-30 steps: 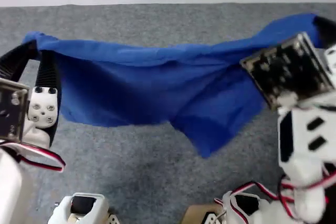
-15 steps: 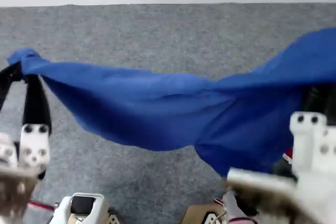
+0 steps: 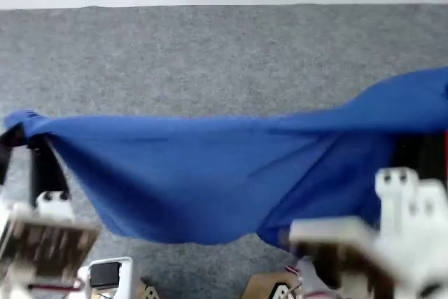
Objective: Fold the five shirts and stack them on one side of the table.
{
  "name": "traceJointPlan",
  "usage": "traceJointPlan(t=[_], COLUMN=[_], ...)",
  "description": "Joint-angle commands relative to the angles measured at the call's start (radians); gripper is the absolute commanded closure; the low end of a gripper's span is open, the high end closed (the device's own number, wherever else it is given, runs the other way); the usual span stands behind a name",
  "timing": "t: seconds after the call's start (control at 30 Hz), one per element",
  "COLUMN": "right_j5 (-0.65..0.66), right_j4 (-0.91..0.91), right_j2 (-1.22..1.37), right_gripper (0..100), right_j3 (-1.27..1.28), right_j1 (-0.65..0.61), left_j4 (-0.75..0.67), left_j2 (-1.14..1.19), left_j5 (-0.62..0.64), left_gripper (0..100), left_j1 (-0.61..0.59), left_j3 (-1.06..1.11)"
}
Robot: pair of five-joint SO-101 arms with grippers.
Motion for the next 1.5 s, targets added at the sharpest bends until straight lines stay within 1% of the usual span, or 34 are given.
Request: traceJointPlan(t=[0.0,0.07,0.13,0.23,0.33,0.43,0.6,0.7,0.9,1.07,1.2,1.3,1.47], right_j5=[-0.052,-0.074,-0.095,-0.11,-0.123,-0.12,-0.117,-0.117,-0.084,-0.02,0.052,0.066,0.066], right_j4=[-0.005,-0.031,-0.067,-0.151,-0.305,-0.489,-0.799,-0.98,-1.262,-1.497,-1.632,-1.702,-1.716], right_j2=[0.061,0.081,0.104,0.137,0.17,0.199,0.24,0.274,0.371,0.473,0.545,0.576,0.576], right_gripper=[98.7,98.7,98.7,98.7,98.7,98.7,98.7,98.7,98.7,98.7,98.7,98.7,98.7], right_j3=[0.147,0.238,0.331,0.486,0.652,0.819,1.06,1.155,1.183,1.183,1.181,1.181,1.181], right_j1=[0.012,-0.004,-0.035,-0.065,-0.082,-0.084,-0.082,-0.081,-0.081,-0.085,-0.087,-0.087,-0.088], left_j4=[0.015,0.0,-0.061,-0.229,-0.423,-0.6,-0.821,-0.905,-0.913,-0.901,-0.816,-0.755,-0.571], left_j2=[0.005,0.02,0.043,0.087,0.157,0.259,0.48,0.637,0.928,1.14,1.298,1.399,1.499], left_j5=[-0.025,-0.049,-0.055,-0.054,-0.054,-0.054,-0.054,-0.052,-0.052,-0.052,-0.052,-0.052,-0.052], left_gripper=[100,100,100,100,100,100,100,100,100,100,100,100,100], left_j1=[-0.009,-0.009,-0.011,-0.011,-0.008,-0.011,-0.008,-0.009,-0.009,-0.006,-0.003,-0.003,0.025], left_j3=[0.15,0.248,0.354,0.521,0.677,0.785,0.808,0.76,0.476,0.219,-0.004,-0.171,-0.392])
